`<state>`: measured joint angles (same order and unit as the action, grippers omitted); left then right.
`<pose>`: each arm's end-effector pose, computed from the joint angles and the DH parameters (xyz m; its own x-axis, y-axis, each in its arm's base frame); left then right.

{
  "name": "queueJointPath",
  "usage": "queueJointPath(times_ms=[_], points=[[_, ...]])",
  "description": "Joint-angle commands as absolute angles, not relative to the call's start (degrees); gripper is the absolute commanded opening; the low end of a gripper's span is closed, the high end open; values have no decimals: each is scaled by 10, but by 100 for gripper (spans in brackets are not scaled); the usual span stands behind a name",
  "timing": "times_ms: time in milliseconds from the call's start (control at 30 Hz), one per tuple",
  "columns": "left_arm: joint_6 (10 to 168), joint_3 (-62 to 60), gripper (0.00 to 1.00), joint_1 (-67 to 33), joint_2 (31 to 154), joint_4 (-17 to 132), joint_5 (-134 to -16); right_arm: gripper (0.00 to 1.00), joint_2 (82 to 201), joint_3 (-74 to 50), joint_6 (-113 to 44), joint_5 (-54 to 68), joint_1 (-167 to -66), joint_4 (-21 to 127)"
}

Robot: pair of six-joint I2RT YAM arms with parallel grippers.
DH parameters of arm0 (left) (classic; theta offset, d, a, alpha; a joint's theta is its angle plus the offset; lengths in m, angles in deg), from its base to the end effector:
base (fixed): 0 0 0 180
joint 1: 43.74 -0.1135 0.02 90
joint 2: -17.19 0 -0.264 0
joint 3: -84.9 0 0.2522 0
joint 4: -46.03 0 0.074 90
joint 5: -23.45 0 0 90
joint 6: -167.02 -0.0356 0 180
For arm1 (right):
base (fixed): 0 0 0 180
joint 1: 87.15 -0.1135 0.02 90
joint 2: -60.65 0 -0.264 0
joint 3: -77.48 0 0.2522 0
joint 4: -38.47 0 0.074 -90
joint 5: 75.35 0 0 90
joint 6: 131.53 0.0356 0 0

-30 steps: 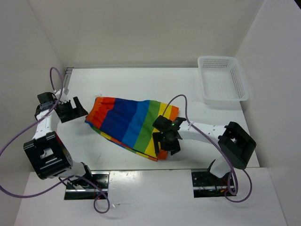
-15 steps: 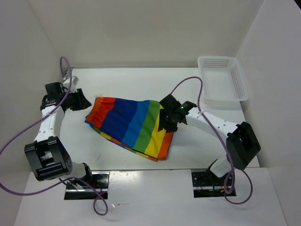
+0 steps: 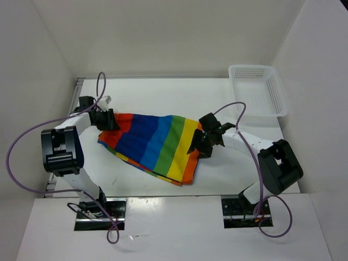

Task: Fold and stack the shorts
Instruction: Fold the shorts

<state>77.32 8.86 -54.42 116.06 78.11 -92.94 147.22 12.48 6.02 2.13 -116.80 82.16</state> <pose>0.3508 0.0501 0.1898 -0.8045 -0.1565 -0.5730 0.0809 0.9268 -0.3667 0.2432 0.1473 0.1855 -0.9473 0.2896 -0.1372 0.2032 0.8739 0.4417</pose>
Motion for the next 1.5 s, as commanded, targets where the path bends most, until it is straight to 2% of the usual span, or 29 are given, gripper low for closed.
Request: queueJointPath(times_ms=[0,67,200,233,367,467,600,633,733,767,833,1067,1233,1267,1300,1367,1433,1467], points=[[770,94,47,-553,1198,739,-891,61,1456,152,67,-8,-1164,782],[770,88,49,-553,1219,739,-879,61,1456,159,60,-8,-1164,788],[770,58,60,-553,1238,744,-843,61,1440,183,60,34,-1164,796],[770,51,63,-558,1247,744,-843,65,1440,188,60,22,-1164,787],[770,44,65,-558,1254,744,-856,66,1491,195,54,-36,-1182,732],[770,50,65,-558,1254,738,-856,64,1544,151,38,-49,-1216,719],[770,50,65,-563,1259,743,-862,55,1614,111,25,-57,-1227,706],[770,56,65,-563,1259,743,-862,50,1625,102,18,-57,-1227,706],[770,56,65,-563,1245,751,-862,28,1668,56,13,-36,-1227,724],[770,61,65,-563,1245,759,-862,13,1676,33,8,-5,-1227,734],[770,61,65,-568,1224,764,-869,2,1688,18,7,22,-1220,751],[770,61,67,-568,1136,843,-947,0,1630,25,-39,123,-1165,818],[770,55,83,-568,1070,885,-952,0,1623,-1,-85,162,-1137,838],[770,48,93,-568,1055,893,-919,6,1623,-9,-94,156,-1137,843],[770,43,98,-568,1054,898,-898,31,1630,-26,-100,149,-1137,843],[770,43,100,-568,1054,898,-859,74,1630,-41,-108,143,-1137,849],[770,48,100,-568,1081,892,-859,98,1624,-61,-108,149,-1137,856],[770,54,100,-568,1089,886,-859,100,1616,-68,-113,149,-1137,866]])
